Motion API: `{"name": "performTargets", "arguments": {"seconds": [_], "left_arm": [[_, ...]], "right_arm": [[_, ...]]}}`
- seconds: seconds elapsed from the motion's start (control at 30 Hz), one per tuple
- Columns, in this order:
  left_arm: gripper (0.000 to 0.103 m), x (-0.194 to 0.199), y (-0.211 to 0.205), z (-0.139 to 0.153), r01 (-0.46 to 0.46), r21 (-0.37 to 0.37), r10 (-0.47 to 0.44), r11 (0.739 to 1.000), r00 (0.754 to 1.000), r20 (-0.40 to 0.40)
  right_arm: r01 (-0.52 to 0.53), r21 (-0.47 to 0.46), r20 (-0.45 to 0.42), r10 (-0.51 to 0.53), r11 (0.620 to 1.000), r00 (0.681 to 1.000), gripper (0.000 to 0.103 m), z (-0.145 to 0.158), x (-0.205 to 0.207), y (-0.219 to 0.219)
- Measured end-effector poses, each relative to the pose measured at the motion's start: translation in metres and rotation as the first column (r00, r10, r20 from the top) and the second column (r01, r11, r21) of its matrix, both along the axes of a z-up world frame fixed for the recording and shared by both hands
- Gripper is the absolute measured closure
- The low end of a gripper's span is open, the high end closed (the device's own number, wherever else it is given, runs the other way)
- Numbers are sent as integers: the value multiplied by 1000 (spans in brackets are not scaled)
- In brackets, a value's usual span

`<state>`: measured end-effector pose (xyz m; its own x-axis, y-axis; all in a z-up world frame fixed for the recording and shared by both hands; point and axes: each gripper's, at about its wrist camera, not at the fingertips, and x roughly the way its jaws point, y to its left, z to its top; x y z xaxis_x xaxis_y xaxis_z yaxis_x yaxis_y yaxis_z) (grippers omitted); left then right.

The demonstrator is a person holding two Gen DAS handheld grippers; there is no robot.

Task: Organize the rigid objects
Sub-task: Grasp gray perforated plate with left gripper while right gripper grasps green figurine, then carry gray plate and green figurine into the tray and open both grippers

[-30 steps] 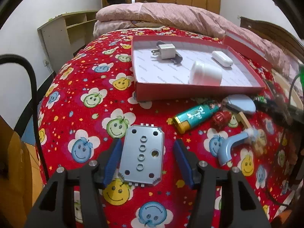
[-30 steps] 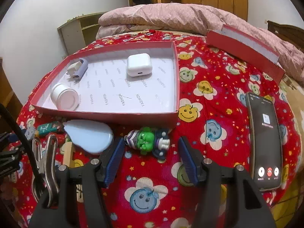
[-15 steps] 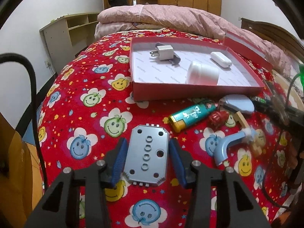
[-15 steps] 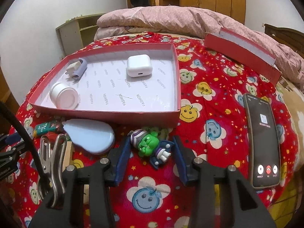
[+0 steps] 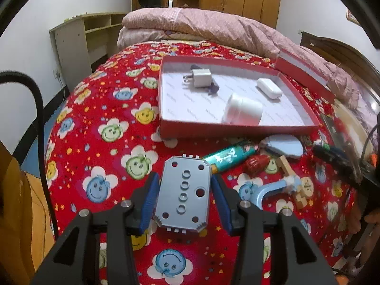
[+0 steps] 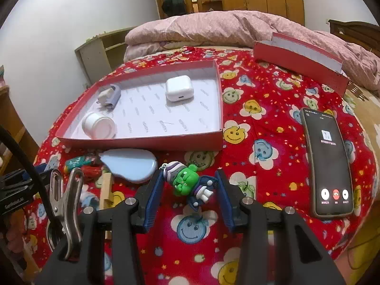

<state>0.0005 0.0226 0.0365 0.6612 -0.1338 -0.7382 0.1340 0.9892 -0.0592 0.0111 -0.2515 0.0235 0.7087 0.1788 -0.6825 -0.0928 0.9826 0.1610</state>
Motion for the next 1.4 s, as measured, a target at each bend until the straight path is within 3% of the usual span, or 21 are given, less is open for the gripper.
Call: {"name": "performTargets", "arguments": {"seconds": [0.47, 0.8, 1.03, 1.4], "left_arm": [[55, 21, 1, 40, -10, -39, 13, 999, 998, 67], [55, 58, -7, 61, -1, -52, 6, 999, 995, 99], [55, 85, -12, 59, -2, -60, 7, 998, 996, 84], [55, 121, -21, 33, -1, -37, 1, 999, 1000, 7]], "right_arm": [[-28, 8, 47, 28, 1000, 999, 58, 27, -6, 6], [-54, 4, 80, 54, 999, 995, 58, 55, 20, 7], [-73, 6, 70, 72, 997, 995, 58, 58, 48, 14], [-101, -4, -5, 101, 995, 995, 58, 34, 87, 26]]}}
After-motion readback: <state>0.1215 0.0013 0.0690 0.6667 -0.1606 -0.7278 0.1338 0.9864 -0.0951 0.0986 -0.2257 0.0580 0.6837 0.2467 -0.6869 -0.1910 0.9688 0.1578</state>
